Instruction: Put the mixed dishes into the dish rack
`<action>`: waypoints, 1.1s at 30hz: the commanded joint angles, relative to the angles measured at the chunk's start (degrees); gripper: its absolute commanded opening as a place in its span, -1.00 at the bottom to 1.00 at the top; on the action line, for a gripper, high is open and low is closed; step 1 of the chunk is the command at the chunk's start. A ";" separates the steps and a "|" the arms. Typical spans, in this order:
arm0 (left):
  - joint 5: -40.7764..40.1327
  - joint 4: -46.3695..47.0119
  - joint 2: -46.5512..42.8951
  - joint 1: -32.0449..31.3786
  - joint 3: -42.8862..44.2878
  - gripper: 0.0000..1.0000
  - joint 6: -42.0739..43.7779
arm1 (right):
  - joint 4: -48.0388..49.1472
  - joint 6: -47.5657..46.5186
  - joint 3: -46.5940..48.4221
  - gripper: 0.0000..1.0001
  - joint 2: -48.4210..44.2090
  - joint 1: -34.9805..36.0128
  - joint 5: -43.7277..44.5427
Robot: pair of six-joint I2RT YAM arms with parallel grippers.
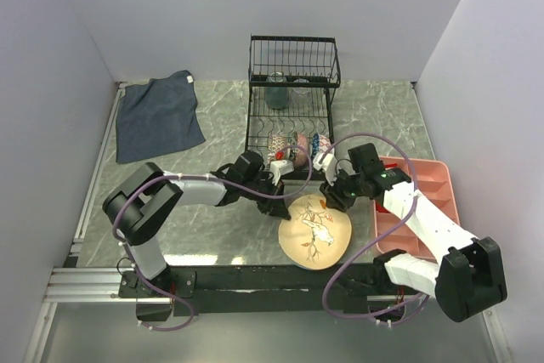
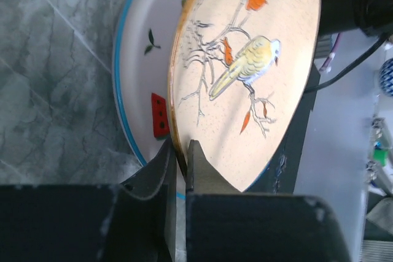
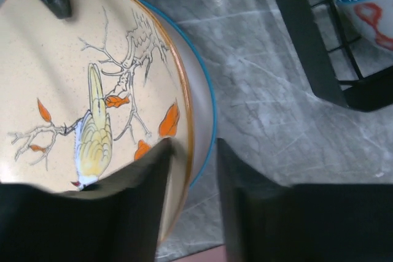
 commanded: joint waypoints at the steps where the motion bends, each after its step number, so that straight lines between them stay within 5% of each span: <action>1: 3.50 -0.63 -5.28 -2.00 0.83 -0.97 11.60 | -2.60 -4.87 2.86 0.06 0.39 -2.12 -5.81; 6: 1.04 -3.55 -6.42 -2.00 1.80 -0.97 16.80 | -5.86 -4.35 4.88 0.17 3.20 -4.23 -10.11; 19: -3.89 -1.52 -3.44 -1.83 7.50 -0.97 13.02 | -25.29 -14.20 15.34 0.07 18.85 -7.84 -22.87; 23: -4.50 -1.44 -3.70 -1.56 7.86 -0.97 12.49 | -27.22 -15.34 16.66 -0.17 19.55 -7.84 -24.53; 28: -6.87 -5.20 -3.88 -1.30 10.05 -0.92 13.46 | -29.06 -13.67 20.00 -0.85 19.47 -7.84 -24.72; 33: -11.17 -11.09 -5.45 -0.08 13.13 -0.29 17.14 | -33.37 -14.54 26.05 -1.00 18.59 -7.84 -22.17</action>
